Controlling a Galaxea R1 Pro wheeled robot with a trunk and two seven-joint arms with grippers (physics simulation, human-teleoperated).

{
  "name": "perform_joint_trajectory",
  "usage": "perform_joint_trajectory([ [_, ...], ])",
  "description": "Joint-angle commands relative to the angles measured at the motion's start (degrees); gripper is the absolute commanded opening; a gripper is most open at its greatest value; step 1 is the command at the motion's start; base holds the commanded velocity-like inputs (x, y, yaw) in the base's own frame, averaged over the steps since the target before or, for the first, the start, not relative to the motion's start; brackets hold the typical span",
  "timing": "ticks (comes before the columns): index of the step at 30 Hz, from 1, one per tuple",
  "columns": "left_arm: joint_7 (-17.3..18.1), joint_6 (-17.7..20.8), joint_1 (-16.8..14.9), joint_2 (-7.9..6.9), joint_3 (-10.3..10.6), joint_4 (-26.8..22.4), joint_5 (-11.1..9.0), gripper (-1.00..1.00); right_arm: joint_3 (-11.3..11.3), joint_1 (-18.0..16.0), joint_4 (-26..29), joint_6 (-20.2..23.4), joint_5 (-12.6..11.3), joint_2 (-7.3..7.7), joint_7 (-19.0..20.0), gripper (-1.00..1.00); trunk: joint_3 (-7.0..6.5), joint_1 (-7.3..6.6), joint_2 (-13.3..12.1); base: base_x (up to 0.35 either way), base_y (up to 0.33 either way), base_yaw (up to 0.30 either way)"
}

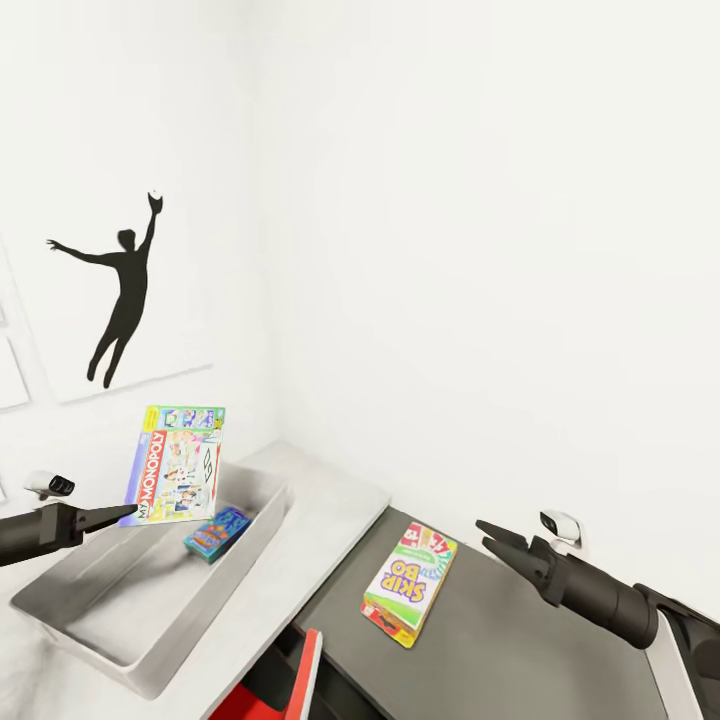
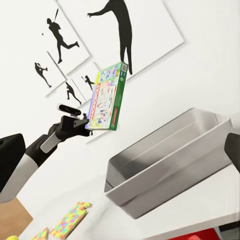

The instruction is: Put all the toys in the child's room - the three board games (two on the bed and one on the table), the two jigsaw puzzles on the table, and the tennis ball on the table - inside the toy box on the table in the child's room.

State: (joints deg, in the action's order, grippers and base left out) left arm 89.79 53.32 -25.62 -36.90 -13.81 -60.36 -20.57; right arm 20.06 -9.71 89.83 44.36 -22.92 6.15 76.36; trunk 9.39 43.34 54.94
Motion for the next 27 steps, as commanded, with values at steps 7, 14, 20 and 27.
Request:
perform_joint_trajectory([
  [7,0.2,0.6,0.0,-0.02,0.0,0.0,0.0,-1.0,0.2,0.0,0.0,0.5,-0.2,0.05,0.1,1.0,0.09,0.01,0.1,0.016,-0.032,0.0],
  [14,0.2,0.6,0.0,0.0,0.1,0.1,0.2,-1.0,0.2,0.0,0.0,0.4,-0.2,0.02,0.1,1.0,0.09,0.01,0.1,0.0,-0.001,0.0],
  [20,0.2,0.6,-0.7,-0.38,-0.1,0.8,0.9,-1.0,0.2,0.0,0.0,0.1,-0.1,0.01,0.0,1.0,0.09,0.01,0.1,0.0,0.0,0.0],
  [27,0.2,1.0,-6.5,-3.43,0.0,0.9,8.8,-1.0,0.3,0.0,-0.3,0.1,-0.2,0.01,0.1,1.0,0.09,0.01,0.1,0.0,0.0,0.0],
])
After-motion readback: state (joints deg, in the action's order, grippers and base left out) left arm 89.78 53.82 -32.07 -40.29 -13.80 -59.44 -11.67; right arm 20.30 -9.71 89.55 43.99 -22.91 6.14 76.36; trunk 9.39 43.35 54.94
